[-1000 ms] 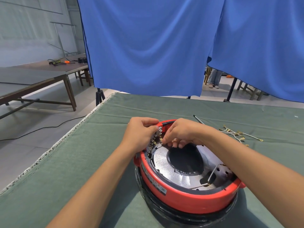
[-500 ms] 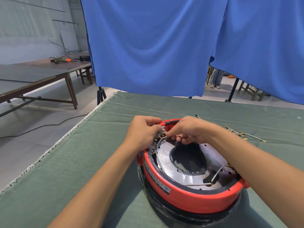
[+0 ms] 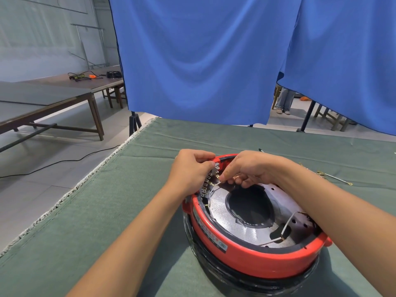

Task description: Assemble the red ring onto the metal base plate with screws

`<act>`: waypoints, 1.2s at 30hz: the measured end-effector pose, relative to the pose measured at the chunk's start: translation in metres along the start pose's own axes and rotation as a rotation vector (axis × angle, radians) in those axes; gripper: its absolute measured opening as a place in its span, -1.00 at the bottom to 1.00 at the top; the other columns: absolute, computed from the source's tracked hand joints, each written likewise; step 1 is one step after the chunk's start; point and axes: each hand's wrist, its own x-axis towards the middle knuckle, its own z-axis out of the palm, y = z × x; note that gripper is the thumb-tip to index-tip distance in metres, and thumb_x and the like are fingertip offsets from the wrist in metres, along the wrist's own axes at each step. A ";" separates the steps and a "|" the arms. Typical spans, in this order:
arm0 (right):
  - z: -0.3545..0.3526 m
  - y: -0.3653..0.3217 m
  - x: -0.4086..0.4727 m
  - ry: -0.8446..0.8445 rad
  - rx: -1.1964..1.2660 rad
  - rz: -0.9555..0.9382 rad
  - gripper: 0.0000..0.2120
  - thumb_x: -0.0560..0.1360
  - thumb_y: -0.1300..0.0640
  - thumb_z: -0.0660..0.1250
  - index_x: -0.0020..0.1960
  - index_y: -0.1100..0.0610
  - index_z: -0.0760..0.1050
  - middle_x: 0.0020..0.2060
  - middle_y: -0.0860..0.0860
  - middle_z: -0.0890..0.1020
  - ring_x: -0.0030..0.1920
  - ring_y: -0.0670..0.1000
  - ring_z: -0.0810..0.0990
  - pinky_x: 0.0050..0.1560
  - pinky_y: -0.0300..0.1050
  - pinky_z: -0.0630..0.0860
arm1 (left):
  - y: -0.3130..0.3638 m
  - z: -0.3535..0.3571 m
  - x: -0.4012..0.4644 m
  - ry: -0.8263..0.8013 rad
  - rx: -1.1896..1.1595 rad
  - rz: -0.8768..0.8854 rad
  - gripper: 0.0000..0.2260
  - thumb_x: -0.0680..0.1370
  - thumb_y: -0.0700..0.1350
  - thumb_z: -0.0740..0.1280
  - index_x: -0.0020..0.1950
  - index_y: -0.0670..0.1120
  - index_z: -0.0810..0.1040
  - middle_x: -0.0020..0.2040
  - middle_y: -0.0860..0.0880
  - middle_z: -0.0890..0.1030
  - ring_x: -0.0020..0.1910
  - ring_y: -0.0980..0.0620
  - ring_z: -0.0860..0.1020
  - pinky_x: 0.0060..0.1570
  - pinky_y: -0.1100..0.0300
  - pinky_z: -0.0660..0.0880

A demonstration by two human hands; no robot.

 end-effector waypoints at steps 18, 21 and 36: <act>0.001 -0.001 -0.001 0.005 0.030 0.013 -0.93 0.41 0.30 0.46 -0.24 0.26 0.59 -0.53 0.02 0.55 -0.61 -0.12 0.43 -0.57 -0.34 0.40 | 0.000 0.000 0.000 -0.004 0.011 -0.013 -0.76 0.51 -0.26 0.38 0.18 -0.19 0.61 0.08 -0.08 0.67 0.02 0.10 0.60 0.19 0.18 0.50; 0.002 -0.001 -0.001 0.012 0.032 0.007 -0.92 0.40 0.30 0.46 -0.25 0.26 0.59 -0.53 0.02 0.55 -0.61 -0.12 0.44 -0.57 -0.33 0.41 | 0.000 0.000 0.000 -0.005 0.011 -0.015 -0.76 0.51 -0.25 0.38 0.18 -0.18 0.62 0.08 -0.08 0.67 0.01 0.10 0.60 0.17 0.19 0.50; 0.006 -0.007 -0.001 0.095 0.074 0.062 -0.86 0.41 0.30 0.45 -0.28 0.22 0.54 -0.59 -0.01 0.54 -0.66 -0.15 0.39 -0.62 -0.38 0.31 | 0.000 -0.001 0.001 -0.017 0.048 -0.014 -0.76 0.52 -0.24 0.38 0.18 -0.18 0.62 0.09 -0.09 0.67 0.07 0.06 0.61 0.22 0.11 0.49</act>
